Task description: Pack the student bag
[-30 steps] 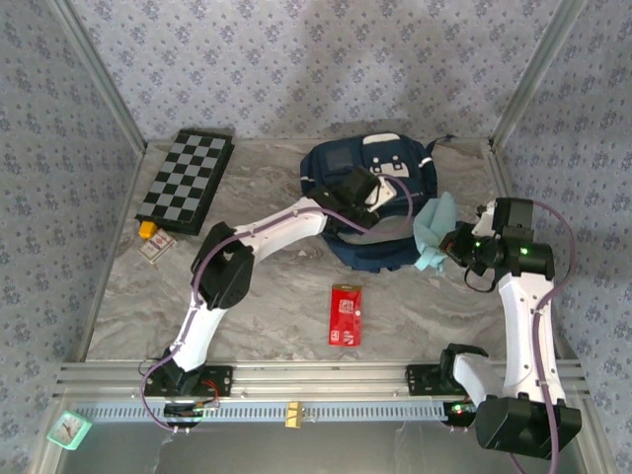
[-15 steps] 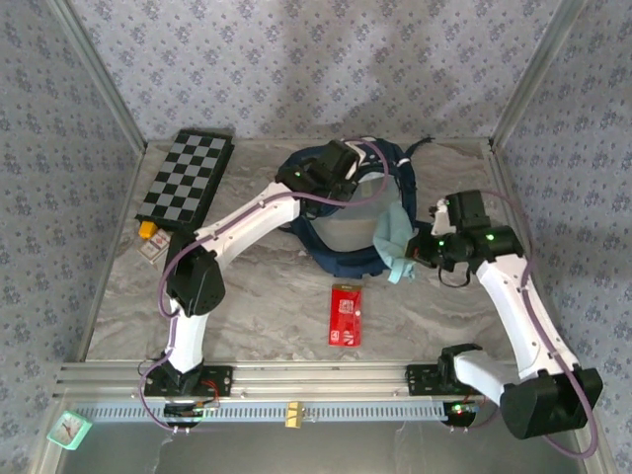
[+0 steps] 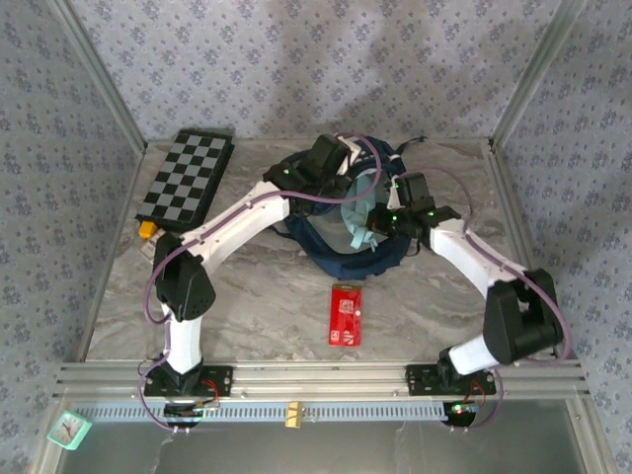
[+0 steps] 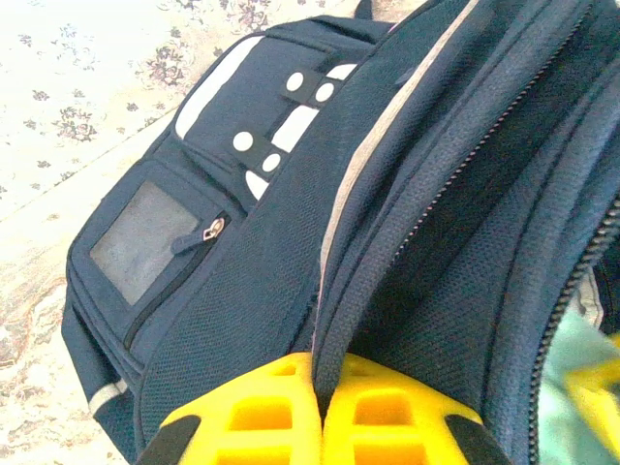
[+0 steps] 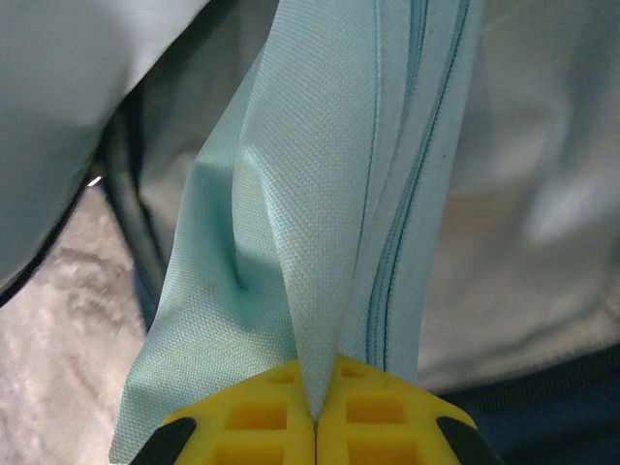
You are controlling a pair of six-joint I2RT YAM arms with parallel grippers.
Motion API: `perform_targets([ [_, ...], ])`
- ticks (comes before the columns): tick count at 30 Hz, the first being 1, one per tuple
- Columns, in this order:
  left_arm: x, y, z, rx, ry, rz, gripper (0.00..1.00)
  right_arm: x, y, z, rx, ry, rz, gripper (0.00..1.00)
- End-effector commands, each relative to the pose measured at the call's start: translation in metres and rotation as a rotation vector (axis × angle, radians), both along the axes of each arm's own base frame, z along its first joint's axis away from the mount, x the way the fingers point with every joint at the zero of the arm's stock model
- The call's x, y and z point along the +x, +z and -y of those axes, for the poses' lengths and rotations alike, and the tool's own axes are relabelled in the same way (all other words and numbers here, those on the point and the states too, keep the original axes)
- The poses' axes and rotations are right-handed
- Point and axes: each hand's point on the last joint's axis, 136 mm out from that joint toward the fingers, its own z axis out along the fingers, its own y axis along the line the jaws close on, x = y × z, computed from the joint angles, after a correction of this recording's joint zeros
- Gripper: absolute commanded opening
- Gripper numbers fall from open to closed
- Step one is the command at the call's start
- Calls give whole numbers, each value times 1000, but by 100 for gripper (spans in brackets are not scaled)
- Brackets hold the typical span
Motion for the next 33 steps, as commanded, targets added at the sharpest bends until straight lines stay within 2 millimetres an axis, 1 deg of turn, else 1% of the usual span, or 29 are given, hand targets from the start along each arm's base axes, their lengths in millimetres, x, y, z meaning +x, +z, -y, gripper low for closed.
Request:
perform_targets([
  [1, -4, 79, -10, -162, 28, 121, 0, 40, 29, -17, 15, 14, 214, 0],
  [3, -9, 78, -5, -189, -6, 104, 0, 48, 28, -27, 18, 34, 248, 0],
  [5, -9, 74, -5, -191, 0, 98, 0, 55, 27, -39, 33, 67, 276, 0],
  [8, -4, 69, -15, -163, 56, 100, 0, 68, 16, -48, 34, 80, 274, 3],
  [11, -7, 68, -16, -187, 58, 79, 0, 79, 0, -54, 18, 95, 250, 5],
  [14, -6, 69, -18, -216, 91, 69, 0, 81, -5, -64, 62, 121, 249, 15],
  [17, -1, 68, -23, -234, 130, 60, 0, 72, 4, -67, 88, 134, 258, 28],
  [19, -2, 64, -21, -256, 124, 30, 0, 60, 13, -61, 52, 129, 275, 40],
  [21, -4, 60, -15, -263, 93, 20, 0, 47, 20, -51, 15, 121, 286, 47],
  [22, -4, 57, -15, -262, 90, 17, 0, 41, 22, -43, -10, 106, 286, 49],
  [24, -4, 49, -15, -244, 95, 3, 0, 30, 24, -26, -43, 73, 267, 50],
  [26, -6, 41, -15, -239, 86, -19, 0, 14, 25, -9, -65, 42, 239, 50],
  [29, -18, 21, -3, -234, 15, -95, 0, -9, 31, 13, -83, 4, 218, 50],
  [30, -22, 11, -1, -224, 4, -120, 0, -17, 33, 24, -96, -29, 201, 50],
  [32, -28, -5, 2, -213, -16, -163, 7, -29, 38, 38, -95, -74, 179, 50],
  [33, -31, -11, 4, -216, -27, -184, 13, -36, 40, 44, -89, -97, 167, 50],
])
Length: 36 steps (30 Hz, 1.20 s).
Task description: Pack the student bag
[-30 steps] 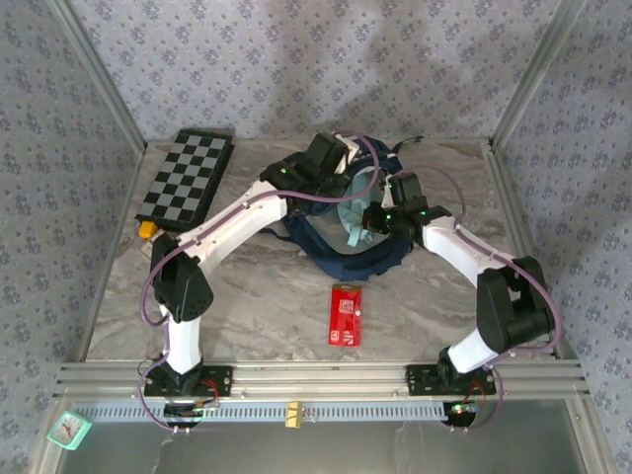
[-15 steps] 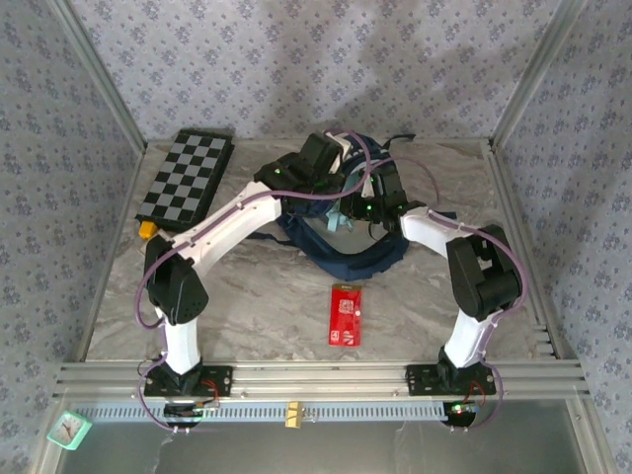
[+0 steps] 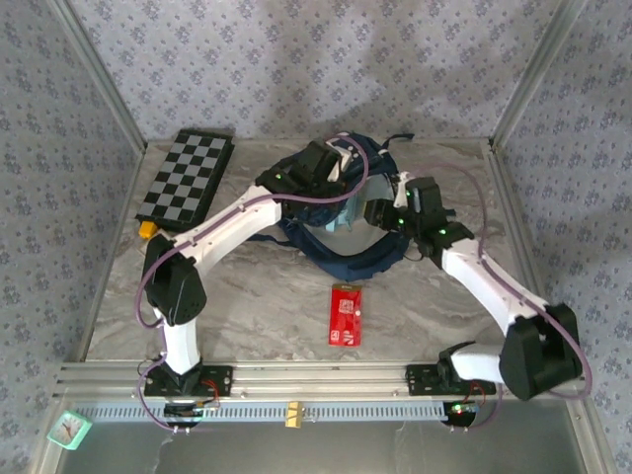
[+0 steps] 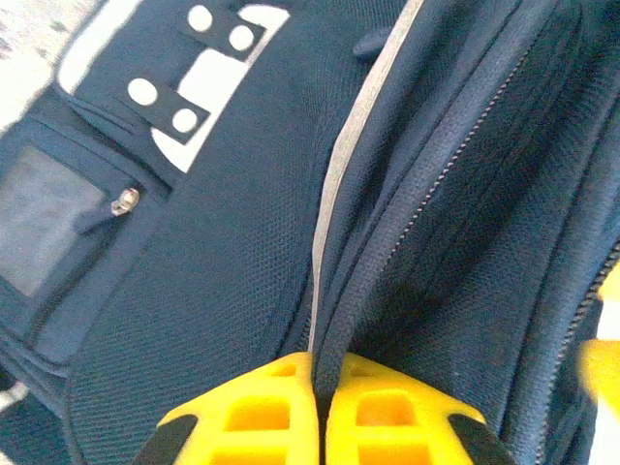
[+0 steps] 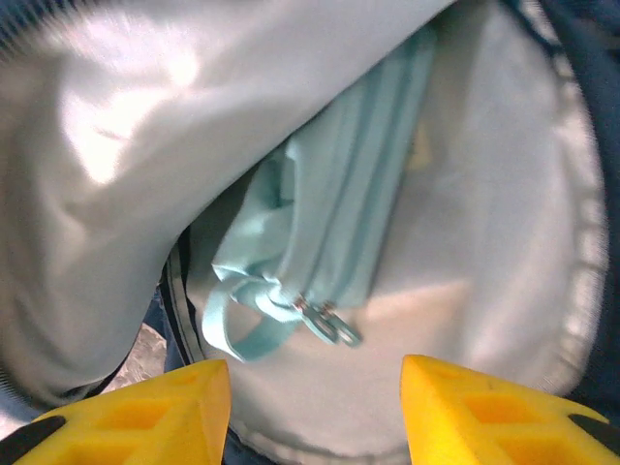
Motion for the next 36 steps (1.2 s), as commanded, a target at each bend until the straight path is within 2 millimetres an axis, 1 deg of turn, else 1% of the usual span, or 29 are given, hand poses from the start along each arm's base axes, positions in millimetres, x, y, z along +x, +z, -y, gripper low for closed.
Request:
perform_targets([
  [1, -16, 13, 7, -92, -53, -34, 18, -30, -16, 29, -28, -92, -116, 51],
  [2, -20, 13, 8, -106, -63, -48, 22, -35, -15, 30, -17, -93, -122, 51],
  [3, -25, 15, 10, -125, -75, -65, 28, -41, -14, 33, -8, -101, -130, 51],
  [5, -35, 23, 10, -172, -95, -81, 43, -49, -12, 38, 7, -123, -151, 52],
  [7, -44, 32, 4, -225, -93, -73, 51, -56, -10, 38, 28, -119, -166, 54],
  [9, -43, 32, -11, -275, -38, -72, 56, -60, -13, 36, 55, -126, -203, 55],
  [11, -33, 24, -35, -317, 65, -106, 59, -63, -17, 25, 92, -89, -234, 55],
  [13, -19, 9, -67, -365, 196, -149, 61, -67, -26, 16, 119, -89, -291, 56],
  [16, 0, -14, -103, -450, 329, -209, 61, -71, -34, 2, 132, -73, -357, 58],
  [18, 12, -28, -119, -496, 396, -237, 61, -73, -40, -7, 131, -77, -379, 59],
  [21, 30, -49, -132, -550, 467, -278, 61, -75, -48, -16, 133, -67, -403, 59],
  [25, 53, -80, -145, -613, 557, -334, 59, -76, -54, -21, 151, -67, -439, 59],
  [29, 73, -93, -143, -699, 558, -367, 55, -75, -50, -30, 177, -45, -433, 61],
  [30, 76, -96, -144, -697, 564, -367, 55, -75, -48, -32, 184, -38, -435, 61],
  [32, 82, -103, -143, -693, 574, -379, 50, -72, -41, -37, 194, -24, -431, 61],
  [36, 89, -115, -135, -709, 564, -409, 49, -60, -25, -45, 234, -14, -401, 61],
])
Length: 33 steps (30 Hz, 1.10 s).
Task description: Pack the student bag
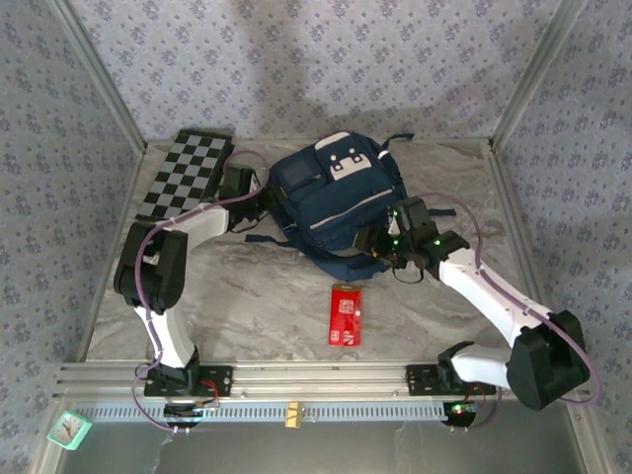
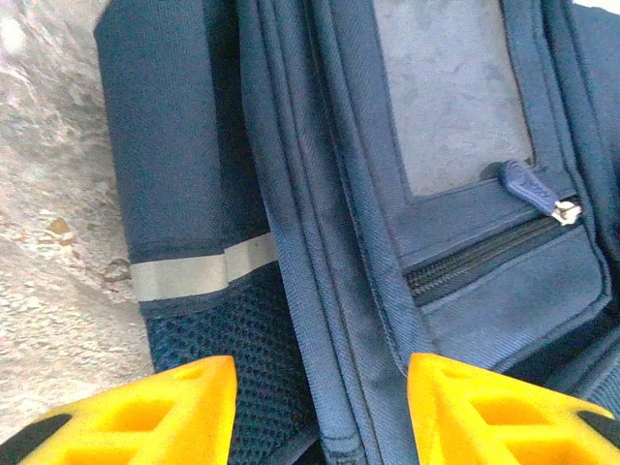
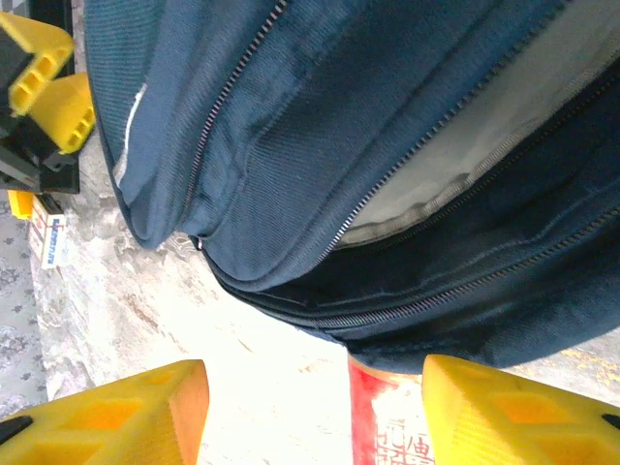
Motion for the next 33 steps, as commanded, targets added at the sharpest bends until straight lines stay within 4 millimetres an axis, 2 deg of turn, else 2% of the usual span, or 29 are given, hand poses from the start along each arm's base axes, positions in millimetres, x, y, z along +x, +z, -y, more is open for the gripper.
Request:
perform_targets([
  [1, 18, 14, 17, -79, -22, 44, 49, 15, 26, -17, 76, 4, 41, 60],
  [4, 22, 5, 20, -91, -21, 24, 49, 28, 31, -26, 85, 19, 47, 54],
  [9, 28, -1, 27, -93, -34, 12, 49, 50, 21, -27, 70, 6, 39, 45],
  [14, 26, -9, 40, -82, -46, -23, 49, 71, -3, -19, 35, -17, -7, 38],
  [18, 25, -18, 45, -85, -19, -42, 49, 76, -19, -15, 26, -32, -38, 34],
  [23, 29, -20, 53, -117, 17, -51, 34, 78, -30, -9, 5, -48, -49, 33],
  [29, 30, -1, 63, -163, 41, -20, 15, 78, -43, 7, -35, -66, -66, 31],
  [33, 24, 18, 61, -186, 44, 4, 3, 88, -47, 21, -74, -80, -45, 31],
])
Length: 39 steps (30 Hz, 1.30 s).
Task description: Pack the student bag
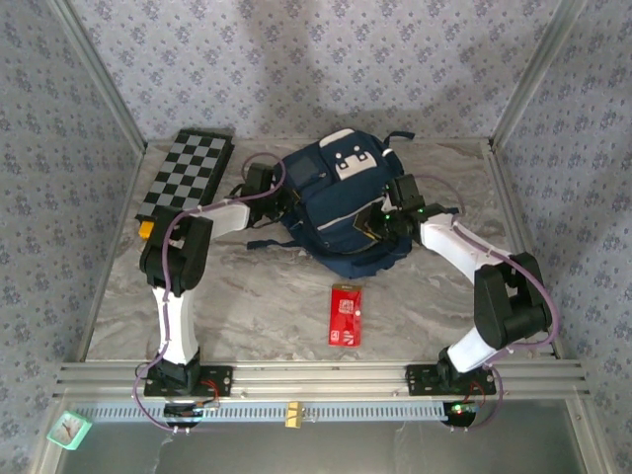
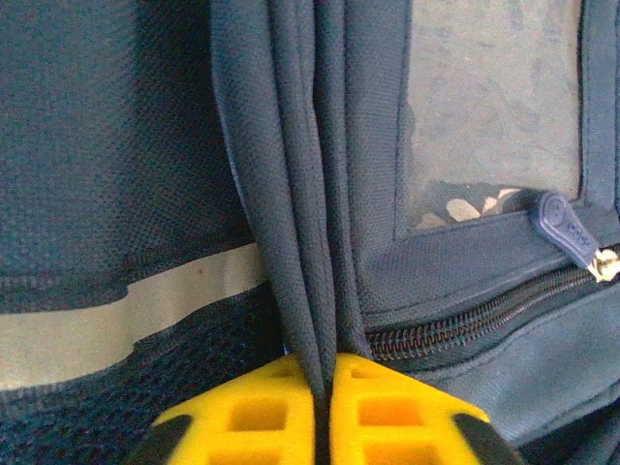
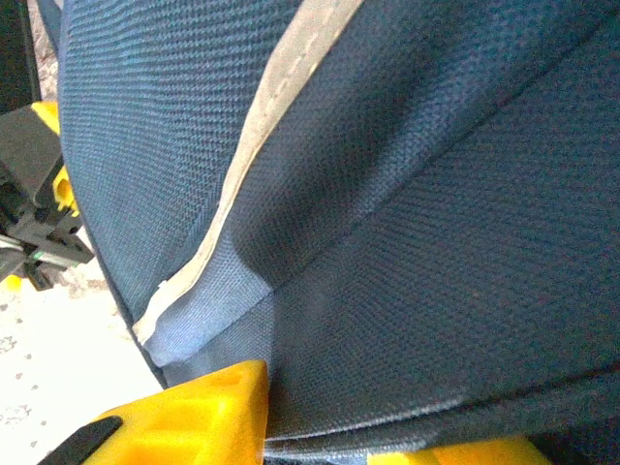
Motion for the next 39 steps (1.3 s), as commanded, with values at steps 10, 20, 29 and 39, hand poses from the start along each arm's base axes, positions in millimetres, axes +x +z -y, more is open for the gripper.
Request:
perform_targets([
  [10, -49, 68, -8, -44, 33, 54, 0, 83, 12, -17, -71, 131, 187, 38],
  [20, -91, 55, -5, -8, 58, -17, 0, 46, 47, -4, -360, 222, 228, 55],
  [29, -95, 59, -1, 5, 50, -10, 0, -45, 42, -39, -476, 322, 209, 55],
  [39, -92, 65, 0, 14, 54, -1, 0, -40, 13, -130, -340, 398, 248, 43],
])
